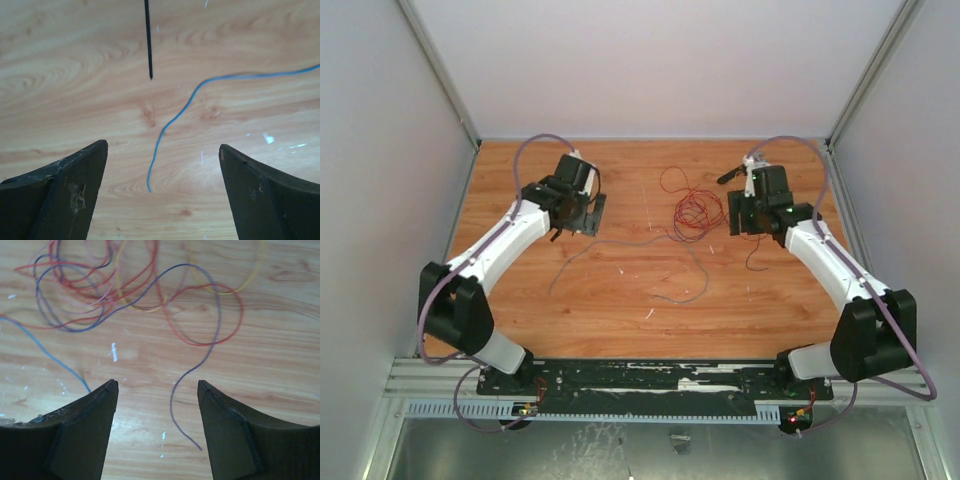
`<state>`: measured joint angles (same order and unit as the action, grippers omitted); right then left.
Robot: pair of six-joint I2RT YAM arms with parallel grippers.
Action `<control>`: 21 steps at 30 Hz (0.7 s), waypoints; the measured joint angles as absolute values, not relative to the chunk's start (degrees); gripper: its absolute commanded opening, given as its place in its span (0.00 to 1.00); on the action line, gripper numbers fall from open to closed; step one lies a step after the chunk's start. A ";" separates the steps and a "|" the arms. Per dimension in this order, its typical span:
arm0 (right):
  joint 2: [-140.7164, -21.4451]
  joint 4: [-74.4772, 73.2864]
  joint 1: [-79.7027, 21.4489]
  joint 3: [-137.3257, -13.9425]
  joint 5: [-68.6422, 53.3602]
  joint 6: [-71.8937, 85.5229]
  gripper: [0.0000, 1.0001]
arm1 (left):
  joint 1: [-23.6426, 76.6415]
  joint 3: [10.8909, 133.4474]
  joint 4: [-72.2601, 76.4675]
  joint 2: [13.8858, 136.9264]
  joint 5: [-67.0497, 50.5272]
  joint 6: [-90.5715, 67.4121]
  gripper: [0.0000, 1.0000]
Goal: Zip-tie the wires
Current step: Place the cable at the center of the board.
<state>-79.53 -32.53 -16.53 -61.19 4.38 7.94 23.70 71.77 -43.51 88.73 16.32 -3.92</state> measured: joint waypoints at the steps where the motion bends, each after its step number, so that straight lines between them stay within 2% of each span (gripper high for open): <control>1: -79.11 -32.10 -15.16 -61.12 4.38 8.03 0.66 | 23.70 72.93 -42.98 87.48 15.84 -3.99 0.98; 8: -79.57 -30.59 -8.03 -58.06 4.86 8.91 0.66 | 23.70 76.07 -38.33 78.37 11.73 -4.14 0.99; 14: -81.56 -30.63 -7.62 -54.59 2.68 9.61 0.64 | 23.70 76.09 -34.96 72.40 6.07 -4.14 0.98; 21: -83.05 -32.73 -7.77 -52.10 0.86 10.79 0.62 | 23.70 75.94 -34.09 71.68 3.16 -3.95 0.98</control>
<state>-83.05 -32.73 -7.77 -52.10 0.86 10.79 23.70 75.94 -34.09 71.68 3.16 -3.95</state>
